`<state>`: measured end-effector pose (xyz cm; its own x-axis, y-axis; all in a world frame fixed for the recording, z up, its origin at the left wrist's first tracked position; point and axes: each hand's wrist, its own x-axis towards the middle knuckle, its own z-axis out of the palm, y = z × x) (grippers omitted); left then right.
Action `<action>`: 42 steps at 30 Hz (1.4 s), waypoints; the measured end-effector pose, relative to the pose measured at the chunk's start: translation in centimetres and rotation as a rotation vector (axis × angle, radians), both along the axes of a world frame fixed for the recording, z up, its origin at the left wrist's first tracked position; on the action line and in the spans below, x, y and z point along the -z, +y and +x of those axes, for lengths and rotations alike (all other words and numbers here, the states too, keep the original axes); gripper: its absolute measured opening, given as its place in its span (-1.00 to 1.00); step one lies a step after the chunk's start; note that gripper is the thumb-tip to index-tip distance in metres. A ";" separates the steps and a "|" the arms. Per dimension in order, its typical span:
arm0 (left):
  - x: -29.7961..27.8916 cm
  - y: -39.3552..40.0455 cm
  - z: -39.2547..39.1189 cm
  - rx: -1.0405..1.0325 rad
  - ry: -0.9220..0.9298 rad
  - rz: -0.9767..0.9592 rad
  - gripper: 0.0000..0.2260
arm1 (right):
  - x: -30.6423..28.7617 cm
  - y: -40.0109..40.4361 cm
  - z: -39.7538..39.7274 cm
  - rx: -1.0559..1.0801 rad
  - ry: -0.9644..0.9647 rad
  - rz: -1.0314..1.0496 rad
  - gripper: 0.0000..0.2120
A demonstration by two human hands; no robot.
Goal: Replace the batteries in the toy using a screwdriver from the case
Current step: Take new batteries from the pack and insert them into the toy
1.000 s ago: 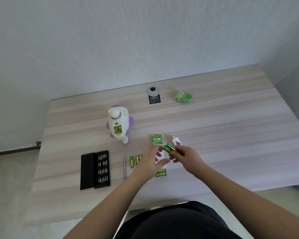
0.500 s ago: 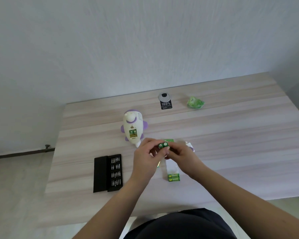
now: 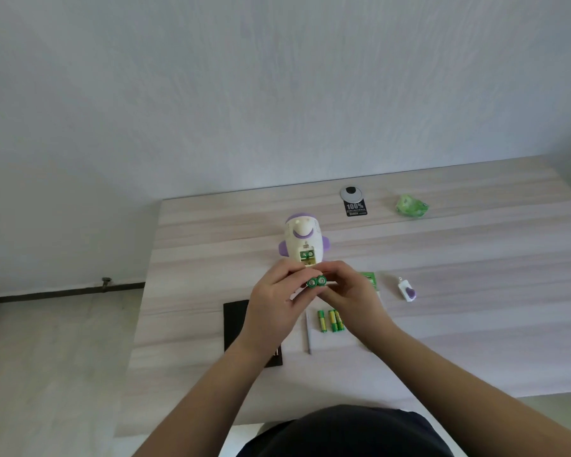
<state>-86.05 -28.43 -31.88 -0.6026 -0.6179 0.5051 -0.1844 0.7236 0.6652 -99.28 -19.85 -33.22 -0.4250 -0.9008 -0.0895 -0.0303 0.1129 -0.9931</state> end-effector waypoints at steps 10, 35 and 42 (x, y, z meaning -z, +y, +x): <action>1.2 -3.0 2.9 0.054 -0.011 0.094 -0.83 | -0.5 -0.9 4.7 0.122 0.086 0.033 -0.80; 0.2 -2.1 -5.1 -0.235 0.182 1.728 -0.80 | 0.5 -0.6 -3.0 0.230 -0.852 0.061 -0.75; 0.7 -2.3 -5.7 -0.201 0.130 1.586 -0.78 | 0.9 -0.8 -4.4 0.164 -0.818 0.109 -0.75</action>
